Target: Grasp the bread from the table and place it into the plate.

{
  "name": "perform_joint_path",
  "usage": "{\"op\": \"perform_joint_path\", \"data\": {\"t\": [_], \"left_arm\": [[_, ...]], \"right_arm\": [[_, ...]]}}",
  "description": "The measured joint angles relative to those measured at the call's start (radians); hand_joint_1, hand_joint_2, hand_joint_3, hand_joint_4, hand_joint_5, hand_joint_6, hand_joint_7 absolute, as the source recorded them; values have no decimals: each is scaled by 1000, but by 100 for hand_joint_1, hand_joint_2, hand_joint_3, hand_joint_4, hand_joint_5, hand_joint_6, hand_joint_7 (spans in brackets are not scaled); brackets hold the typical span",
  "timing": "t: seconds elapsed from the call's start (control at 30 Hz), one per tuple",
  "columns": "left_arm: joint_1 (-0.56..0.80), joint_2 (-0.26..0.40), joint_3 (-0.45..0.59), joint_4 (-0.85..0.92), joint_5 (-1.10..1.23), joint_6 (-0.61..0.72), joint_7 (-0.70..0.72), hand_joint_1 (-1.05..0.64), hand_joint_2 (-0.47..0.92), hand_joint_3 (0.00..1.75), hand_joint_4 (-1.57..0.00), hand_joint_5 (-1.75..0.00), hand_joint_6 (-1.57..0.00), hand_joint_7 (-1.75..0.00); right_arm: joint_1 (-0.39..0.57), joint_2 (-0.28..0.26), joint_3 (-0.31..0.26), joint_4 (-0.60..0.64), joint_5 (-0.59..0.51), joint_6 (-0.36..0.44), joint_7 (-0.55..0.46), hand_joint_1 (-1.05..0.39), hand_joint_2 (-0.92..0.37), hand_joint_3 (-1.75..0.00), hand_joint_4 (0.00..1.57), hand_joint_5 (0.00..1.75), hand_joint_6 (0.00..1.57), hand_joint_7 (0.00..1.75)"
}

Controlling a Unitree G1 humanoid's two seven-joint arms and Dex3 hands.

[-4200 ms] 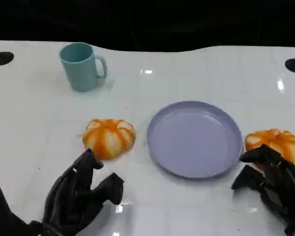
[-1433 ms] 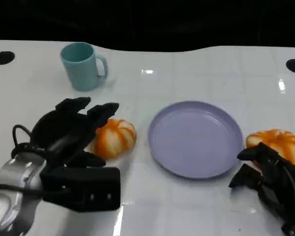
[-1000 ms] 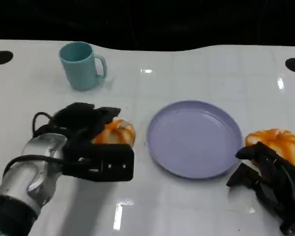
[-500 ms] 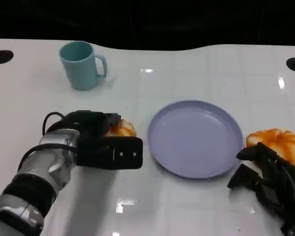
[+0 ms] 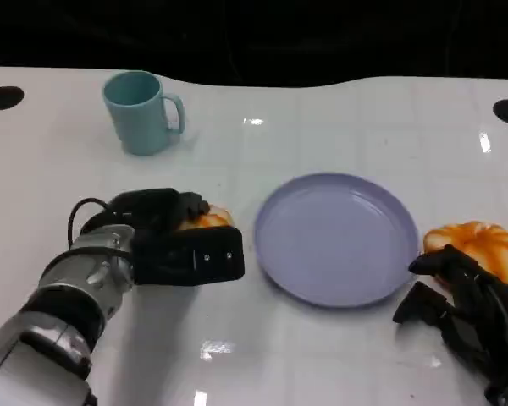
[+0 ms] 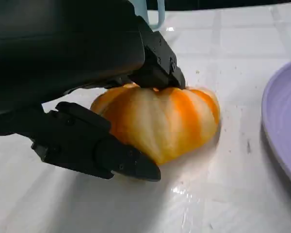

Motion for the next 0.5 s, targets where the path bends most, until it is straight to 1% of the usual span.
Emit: {"op": "perform_joint_path", "data": {"t": [0.03, 0.07, 0.1, 0.13, 0.2, 0.23, 0.27, 0.3, 0.33, 0.43, 0.5], "left_arm": [[-1, 0, -6, 8, 3, -6, 30, -30, 92, 28, -75, -160, -68, -135], [-1, 0, -14, 15, 6, -10, 63, -30, 92, 32, -75, -167, -63, -149], [-1, -1, -19, 22, 10, -14, 95, -30, 92, 35, -75, -172, -59, -158], [-1, -2, -23, 31, 10, -15, 116, -30, 92, 36, -75, -173, -58, -162], [0, -2, -27, 43, 10, -17, 147, -25, 91, 35, -78, -174, -56, -172], [2, -2, -28, 47, 10, -20, 168, -24, 91, 35, -79, -174, -56, -173], [4, -2, -27, 50, 8, -22, 186, -20, 85, 52, -81, -175, -56, -174], [7, -1, -22, 52, 3, -31, 208, -18, 76, 73, -82, -175, -56, -174], [11, 1, -14, 52, -3, -51, 237, -17, 73, 81, -82, -175, -56, -174], [14, 5, 4, 51, -29, -96, 292, -17, 70, 88, -82, -175, -56, -175], [14, 6, 6, 51, -33, -101, 300, -22, 70, 90, -82, -175, -55, -175]], "right_arm": [[0, 0, 2, 3, -5, -8, 0, -54, -92, -21, 68, 152, 64, 116], [-1, 0, 3, 7, -8, -19, 0, -54, -92, -22, 69, 151, 64, 115], [-1, 0, 3, 12, -9, -28, 0, -54, -92, -22, 69, 150, 64, 114], [-2, -1, 3, 16, -9, -36, 0, -54, -92, -22, 69, 150, 65, 113], [-3, -2, 2, 21, -9, -44, 1, -53, -92, -22, 70, 150, 65, 113], [-3, -3, 2, 25, -9, -50, 3, -53, -92, -22, 70, 150, 65, 113], [-3, -4, 2, 29, -9, -57, 5, -54, -92, -23, 70, 151, 65, 114], [-5, -5, 3, 34, -9, -63, 7, -54, -92, -24, 70, 151, 65, 114], [-5, -6, 3, 39, -9, -71, 10, -54, -92, -24, 70, 152, 65, 114], [-9, -9, 3, 51, -10, -84, 13, -54, -92, -24, 70, 152, 65, 115], [-10, -10, 3, 56, -10, -90, 17, -52, -92, -23, 68, 152, 63, 114]]}}
